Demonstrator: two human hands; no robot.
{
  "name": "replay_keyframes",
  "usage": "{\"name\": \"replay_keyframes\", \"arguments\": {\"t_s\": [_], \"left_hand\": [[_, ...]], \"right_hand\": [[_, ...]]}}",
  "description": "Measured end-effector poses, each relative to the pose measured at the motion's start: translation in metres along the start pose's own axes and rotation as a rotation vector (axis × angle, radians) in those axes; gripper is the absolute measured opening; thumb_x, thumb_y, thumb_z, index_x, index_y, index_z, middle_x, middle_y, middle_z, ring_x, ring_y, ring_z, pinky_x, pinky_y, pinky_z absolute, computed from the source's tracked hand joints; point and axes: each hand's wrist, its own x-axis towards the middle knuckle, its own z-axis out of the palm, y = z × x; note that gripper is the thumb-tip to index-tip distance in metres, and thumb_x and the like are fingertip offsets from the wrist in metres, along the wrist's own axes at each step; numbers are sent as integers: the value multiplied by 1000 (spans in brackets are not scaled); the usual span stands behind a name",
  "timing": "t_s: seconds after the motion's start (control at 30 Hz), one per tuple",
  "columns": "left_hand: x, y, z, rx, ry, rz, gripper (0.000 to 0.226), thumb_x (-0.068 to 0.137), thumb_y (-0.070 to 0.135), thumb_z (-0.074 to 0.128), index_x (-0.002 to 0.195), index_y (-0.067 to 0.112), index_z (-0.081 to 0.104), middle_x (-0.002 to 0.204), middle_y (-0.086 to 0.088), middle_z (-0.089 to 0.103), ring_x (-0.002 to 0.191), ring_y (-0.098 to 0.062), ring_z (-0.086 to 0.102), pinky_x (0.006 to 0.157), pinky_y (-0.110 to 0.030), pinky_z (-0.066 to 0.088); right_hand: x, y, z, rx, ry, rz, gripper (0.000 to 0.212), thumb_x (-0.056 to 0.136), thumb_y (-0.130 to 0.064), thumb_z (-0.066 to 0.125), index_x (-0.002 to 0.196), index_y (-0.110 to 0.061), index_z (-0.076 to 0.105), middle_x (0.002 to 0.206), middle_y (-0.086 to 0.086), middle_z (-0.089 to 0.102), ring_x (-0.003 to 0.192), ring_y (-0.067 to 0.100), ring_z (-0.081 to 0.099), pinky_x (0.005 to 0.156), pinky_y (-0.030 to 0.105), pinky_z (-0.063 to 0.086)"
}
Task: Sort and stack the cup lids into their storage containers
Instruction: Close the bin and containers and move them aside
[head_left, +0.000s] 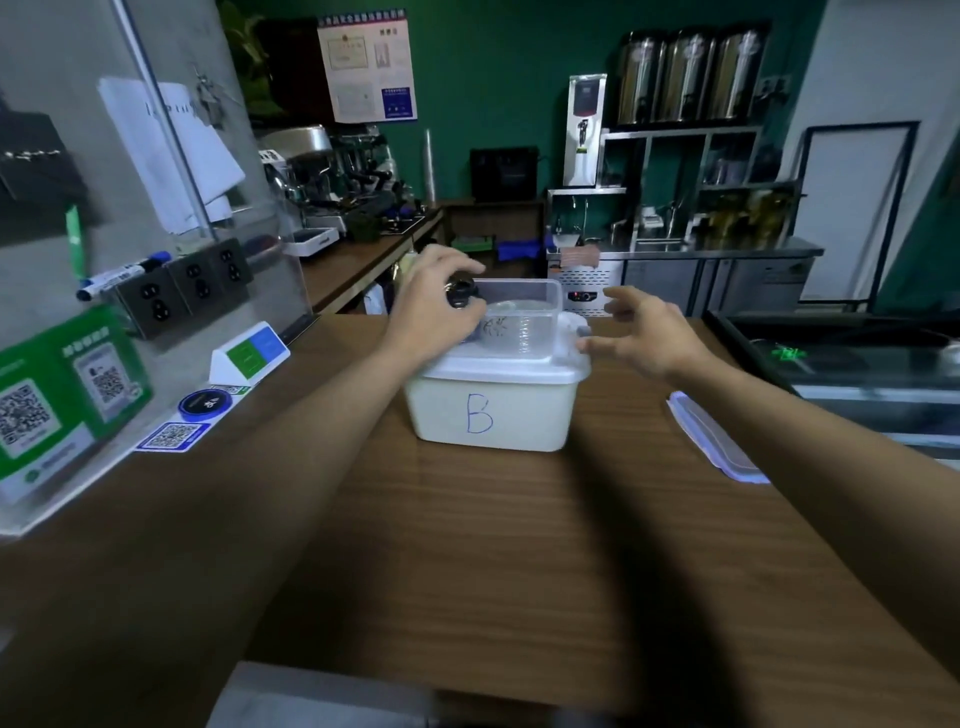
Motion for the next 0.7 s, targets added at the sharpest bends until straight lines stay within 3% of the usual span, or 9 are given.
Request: {"name": "replay_keyframes", "arguments": {"t_s": [0.13, 0.27, 0.43, 0.57, 0.7], "left_hand": [[-8, 50, 49, -1, -152, 195, 23, 83, 15, 71, 106, 15, 77, 113, 0, 63, 106, -15, 61, 93, -33, 51], [-26, 85, 114, 27, -436, 280, 23, 87, 21, 70, 110, 20, 76, 115, 2, 64, 99, -12, 59, 95, -40, 51], [-46, 98, 194, 61, -686, 246, 40, 91, 20, 69, 130, 21, 69, 138, 0, 60, 132, -24, 52, 109, -44, 45], [-58, 100, 249, 70, -793, 224, 55, 94, 8, 65, 147, 15, 57, 153, -5, 52, 144, -25, 43, 118, -31, 32], [-71, 107, 291, 87, -844, 245, 52, 102, 5, 58, 153, 15, 51, 163, -7, 41, 151, -27, 34, 121, -29, 20]], "right_hand": [[-28, 45, -28, -93, -34, 71, 85, 83, -45, 88, 153, -14, 50, 147, 12, 60, 137, 28, 57, 111, 40, 45], [-55, 98, -47, -156, -93, 155, 78, 86, -38, 87, 151, -12, 53, 149, 13, 59, 137, 30, 55, 109, 37, 44], [-79, 155, -61, -233, -148, 240, 74, 86, -31, 87, 151, -14, 55, 151, 9, 59, 138, 28, 54, 102, 27, 38], [-96, 186, -60, -264, -212, 245, 73, 87, -32, 87, 151, -19, 55, 152, 8, 55, 138, 27, 51, 94, 22, 35], [-108, 210, -50, -194, -252, 236, 74, 81, -39, 90, 146, -20, 60, 144, -3, 63, 136, 19, 57, 110, 22, 39]]}}
